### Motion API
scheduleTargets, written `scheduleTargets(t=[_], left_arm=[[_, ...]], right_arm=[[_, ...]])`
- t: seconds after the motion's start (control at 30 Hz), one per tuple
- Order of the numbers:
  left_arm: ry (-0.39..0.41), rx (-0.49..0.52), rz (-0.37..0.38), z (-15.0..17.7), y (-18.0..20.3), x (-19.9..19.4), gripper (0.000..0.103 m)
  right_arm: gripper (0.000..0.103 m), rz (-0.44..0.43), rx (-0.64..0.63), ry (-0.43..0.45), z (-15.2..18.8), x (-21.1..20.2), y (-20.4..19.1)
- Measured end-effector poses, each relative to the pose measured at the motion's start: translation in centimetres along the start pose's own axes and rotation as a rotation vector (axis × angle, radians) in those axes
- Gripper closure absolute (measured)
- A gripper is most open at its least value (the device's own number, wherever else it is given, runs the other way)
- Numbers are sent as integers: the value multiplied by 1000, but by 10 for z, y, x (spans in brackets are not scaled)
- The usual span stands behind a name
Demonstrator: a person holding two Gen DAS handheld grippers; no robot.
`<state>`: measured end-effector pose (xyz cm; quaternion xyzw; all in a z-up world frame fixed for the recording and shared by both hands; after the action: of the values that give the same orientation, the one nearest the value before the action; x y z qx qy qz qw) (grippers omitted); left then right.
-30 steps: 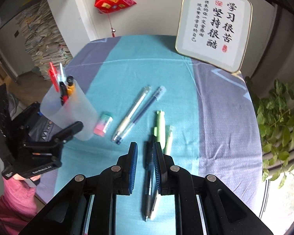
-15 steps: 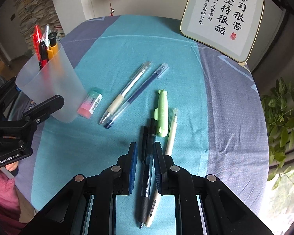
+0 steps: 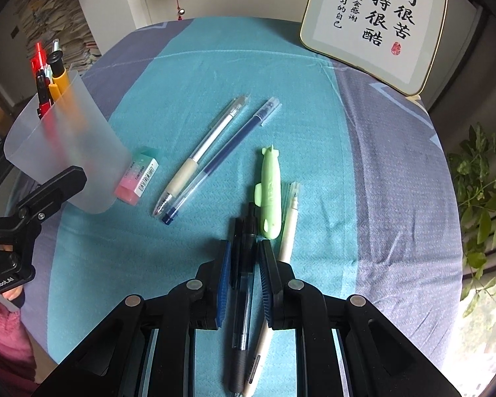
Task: Organize stationery
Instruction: 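Move the right gripper to the black pen and close on it, then lift the black pen with the right gripper and lower it into the cup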
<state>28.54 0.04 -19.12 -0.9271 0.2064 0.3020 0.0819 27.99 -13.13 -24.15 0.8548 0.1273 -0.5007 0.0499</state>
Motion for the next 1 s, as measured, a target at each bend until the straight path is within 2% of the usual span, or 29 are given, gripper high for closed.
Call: scheduleTargets(t=[0.1,0.4,0.43,0.5,0.53,0.67,0.8,0.83,1.0], left_arm=[[0,0,0,0,0,0,32],[0,0,0,0,0,0,32],[0,0,0,0,0,0,32],[0,0,0,0,0,0,32],[0,0,0,0,0,0,32],[0,1,0,0,0,0,32],[0,1,0,0,0,0,32],[0,1,0,0,0,0,32],[-1,1,0,0,0,0,32]], right_arm=[[69,-12,12,5,-3,2,2],[69,-12,-15,12,-3,1,-3],[69,-17,-22,2,-1,1,-5],[85,-40,-36,-3,2,-2,-12],[87,-66,-40,-12,4,-3,-17],[87,-117,-84,-23,11,-8,-33],[87,-98,-115,-25,9,-9,-38],[87,-98,-118,-63,10,-9,-38],[84,-99,-126,-91,4,-1,-39]])
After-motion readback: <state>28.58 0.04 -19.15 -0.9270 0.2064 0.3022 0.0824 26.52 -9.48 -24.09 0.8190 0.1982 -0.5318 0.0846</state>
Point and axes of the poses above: each gripper's, at about its wrist camera, not at the fingertips, and x roughly the way its jaws point, y to its right, z to its underside, the point moved 7 cm from there along x, roughly the way its jaws point, and after that the axes turned 2 degrees about -z, right-handed, at the moved point
